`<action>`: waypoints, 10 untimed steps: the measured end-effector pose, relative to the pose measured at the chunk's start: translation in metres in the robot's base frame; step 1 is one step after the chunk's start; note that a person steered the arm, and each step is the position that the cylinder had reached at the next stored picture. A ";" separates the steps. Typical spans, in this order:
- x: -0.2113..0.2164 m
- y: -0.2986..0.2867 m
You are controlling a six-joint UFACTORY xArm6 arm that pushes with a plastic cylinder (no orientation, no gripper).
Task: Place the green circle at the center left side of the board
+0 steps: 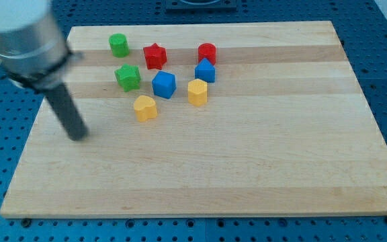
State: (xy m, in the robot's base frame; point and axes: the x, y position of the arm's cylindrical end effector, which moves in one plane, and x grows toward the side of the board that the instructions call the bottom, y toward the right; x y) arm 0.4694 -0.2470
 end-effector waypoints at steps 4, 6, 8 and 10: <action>-0.268 0.024; -0.237 0.083; -0.134 0.067; -0.127 0.025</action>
State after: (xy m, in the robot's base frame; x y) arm 0.3423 -0.2218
